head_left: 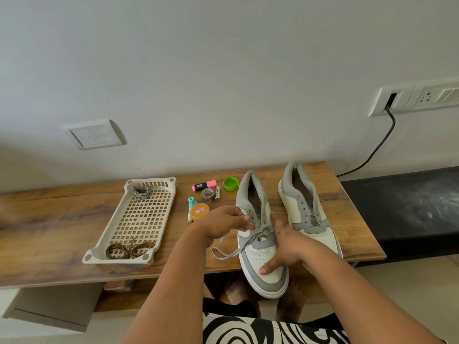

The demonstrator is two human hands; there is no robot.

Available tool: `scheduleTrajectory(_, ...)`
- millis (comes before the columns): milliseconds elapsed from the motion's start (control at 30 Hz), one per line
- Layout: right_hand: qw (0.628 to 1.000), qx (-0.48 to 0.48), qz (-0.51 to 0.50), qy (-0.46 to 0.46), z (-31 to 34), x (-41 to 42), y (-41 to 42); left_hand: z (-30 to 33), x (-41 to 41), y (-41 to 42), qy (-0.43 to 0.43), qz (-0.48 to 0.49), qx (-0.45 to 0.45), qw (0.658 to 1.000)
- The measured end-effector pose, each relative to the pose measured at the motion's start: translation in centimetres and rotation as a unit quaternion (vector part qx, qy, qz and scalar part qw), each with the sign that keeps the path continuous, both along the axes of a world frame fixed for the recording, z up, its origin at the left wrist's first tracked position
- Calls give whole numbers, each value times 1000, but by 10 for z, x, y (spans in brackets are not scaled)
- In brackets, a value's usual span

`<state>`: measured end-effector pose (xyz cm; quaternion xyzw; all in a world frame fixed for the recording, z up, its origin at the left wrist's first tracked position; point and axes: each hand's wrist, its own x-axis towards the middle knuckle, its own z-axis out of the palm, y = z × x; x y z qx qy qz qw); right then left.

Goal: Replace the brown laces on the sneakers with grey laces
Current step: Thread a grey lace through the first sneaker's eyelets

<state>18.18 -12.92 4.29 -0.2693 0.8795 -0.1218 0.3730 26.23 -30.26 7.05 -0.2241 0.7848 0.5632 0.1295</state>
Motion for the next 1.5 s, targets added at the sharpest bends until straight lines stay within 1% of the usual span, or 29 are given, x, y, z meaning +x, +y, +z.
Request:
scheduleTrajectory(100,1000,2,2,-4,5,-1,3,7,1,-2,-17,-26,-40,999)
scheduleTrajectory(167,1000,-3,10,11,16,-5,10,14,3,-2,-41,-53,-82,994)
scheduleTrajectory(233,997,-52,4,53,32,-9,18,21,6,0,-45,-64,-142,987)
scheduleTrajectory(267,992,-102,-7,74,40,-11,20,26,8,0,-30,-55,-151,987)
scheduleTrajectory(300,983,-161,-24,89,47,-12,20,30,9,1,-9,-41,-126,991)
scheduleTrajectory(367,956,-269,-51,102,52,-11,16,37,10,2,44,-16,-19,999)
scheduleTrajectory(433,939,-328,-39,101,51,-4,10,43,11,4,88,-3,55,995)
scheduleTrajectory(533,934,-335,8,126,41,8,-1,46,13,10,114,-1,106,988)
scheduleTrajectory(567,933,-333,10,138,36,9,-3,47,13,11,114,4,124,986)
scheduleTrajectory(633,930,-340,-23,140,28,10,-6,49,14,13,106,45,174,978)
scheduleTrajectory(700,928,-342,-75,128,24,9,-5,51,15,11,103,107,240,959)
scheduleTrajectory(733,927,-340,-95,125,22,8,-4,52,15,8,109,137,282,943)
scheduleTrajectory(833,926,-342,-118,105,22,5,-2,58,16,-1,135,211,401,881)
scheduleTrajectory(867,924,-349,-125,89,22,5,-2,59,16,-4,137,230,417,869)
scheduleTrajectory(900,921,-362,-132,61,23,5,-2,58,17,-6,134,245,413,867)
scheduleTrajectory(967,901,-408,-142,-35,27,6,-2,55,17,-6,117,253,371,886)
scheduleTrajectory(1067,849,-474,-143,-182,39,4,1,51,15,-2,98,245,325,908)
scheduleTrajectory(1133,804,-508,-196,-238,45,-1,5,51,14,-1,97,256,283,919)
scheduleTrajectory(1167,784,-520,-228,-250,46,-4,7,52,13,0,93,263,241,930)
scheduleTrajectory(1200,773,-526,-253,-248,44,-8,9,52,12,-2,82,262,170,946)
scheduleTrajectory(1233,770,-526,-269,-240,43,-10,11,50,13,-5,51,247,59,966)
scheduleTrajectory(1267,774,-525,-277,-223,41,-12,13,46,13,-8,-7,202,-85,976)
scheduleTrajectory(1300,780,-523,-280,-198,39,-13,15,41,14,-10,-81,136,-220,963)
scheduleTrajectory(1333,792,-521,-277,-160,36,-15,16,37,15,-9,-146,76,-307,937)
scheduleTrajectory(1367,803,-519,-269,-118,35,-16,17,34,15,-5,-173,46,-343,922)
scheduleTrajectory(1400,812,-518,-258,-76,33,-17,17,33,14,-1,-153,34,-334,929)
scheduleTrajectory(1433,817,-522,-242,-38,33,-16,16,33,11,3,-93,34,-284,954)
scheduleTrajectory(1467,821,-527,-220,-1,33,-15,15,34,8,8,-8,42,-208,977)
scheduleTrajectory(1500,823,-532,-194,49,34,-14,12,36,6,14,64,36,-151,986)
